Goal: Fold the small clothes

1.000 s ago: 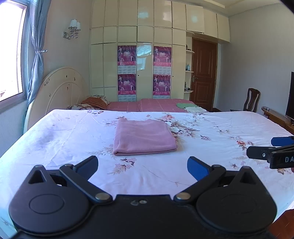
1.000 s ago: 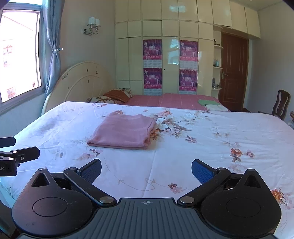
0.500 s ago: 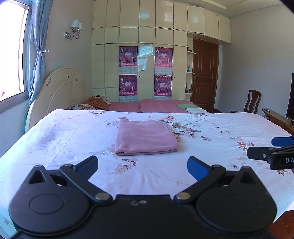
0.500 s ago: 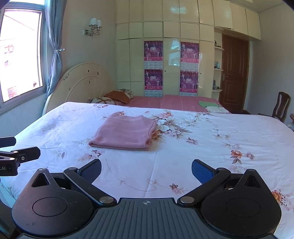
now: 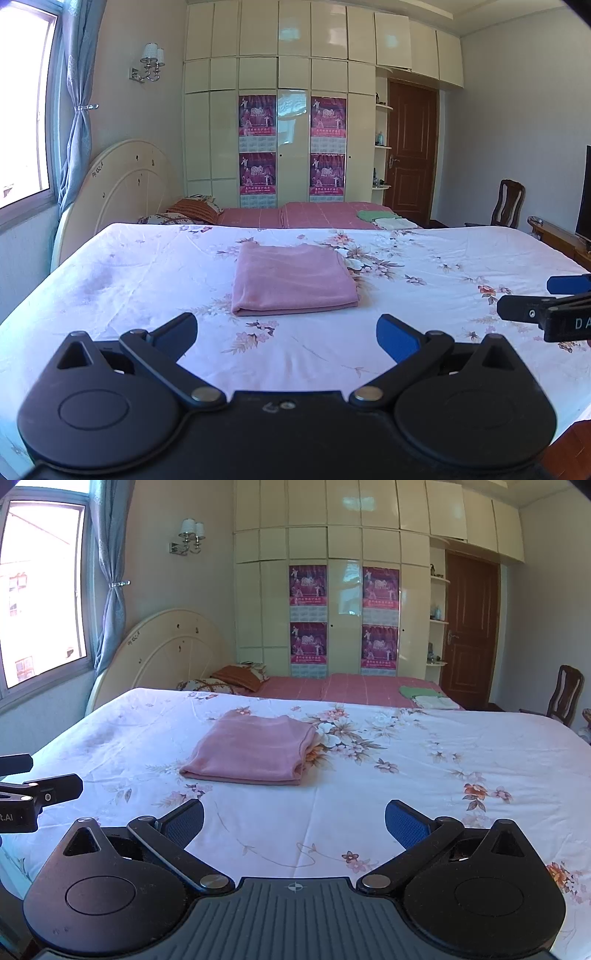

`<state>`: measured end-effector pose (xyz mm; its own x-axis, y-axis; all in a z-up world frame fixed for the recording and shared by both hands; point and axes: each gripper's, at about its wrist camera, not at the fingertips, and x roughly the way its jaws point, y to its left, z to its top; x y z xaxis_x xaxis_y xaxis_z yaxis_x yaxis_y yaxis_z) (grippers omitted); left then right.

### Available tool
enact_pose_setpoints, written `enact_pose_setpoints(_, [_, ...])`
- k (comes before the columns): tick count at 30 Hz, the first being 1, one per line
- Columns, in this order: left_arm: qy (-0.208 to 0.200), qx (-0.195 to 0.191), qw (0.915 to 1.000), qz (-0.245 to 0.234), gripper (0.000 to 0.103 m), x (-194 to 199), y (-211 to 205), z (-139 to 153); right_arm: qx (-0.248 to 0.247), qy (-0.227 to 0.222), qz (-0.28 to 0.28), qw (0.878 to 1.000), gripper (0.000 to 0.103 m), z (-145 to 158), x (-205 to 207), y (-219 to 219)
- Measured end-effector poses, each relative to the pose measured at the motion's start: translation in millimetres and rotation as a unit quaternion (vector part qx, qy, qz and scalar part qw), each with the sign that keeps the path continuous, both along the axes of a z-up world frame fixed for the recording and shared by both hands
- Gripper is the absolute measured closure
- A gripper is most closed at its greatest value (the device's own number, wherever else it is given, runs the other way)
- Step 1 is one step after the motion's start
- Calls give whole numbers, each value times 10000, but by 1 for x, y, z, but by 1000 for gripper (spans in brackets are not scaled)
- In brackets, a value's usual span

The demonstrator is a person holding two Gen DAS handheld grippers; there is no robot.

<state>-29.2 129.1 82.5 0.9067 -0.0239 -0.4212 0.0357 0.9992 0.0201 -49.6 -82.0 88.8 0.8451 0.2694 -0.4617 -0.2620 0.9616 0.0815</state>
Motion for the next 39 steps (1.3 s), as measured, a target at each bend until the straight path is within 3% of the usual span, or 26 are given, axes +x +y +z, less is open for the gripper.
enact_pose_setpoints(19, [41,-167,9998,140,0,2,10,1,-20,31,38,10000,0,-1,4,2])
enact_pose_setpoints(39, [-82,-19,9998,163,0,2,3,2,-19,28,87,10000,0,-4,8,6])
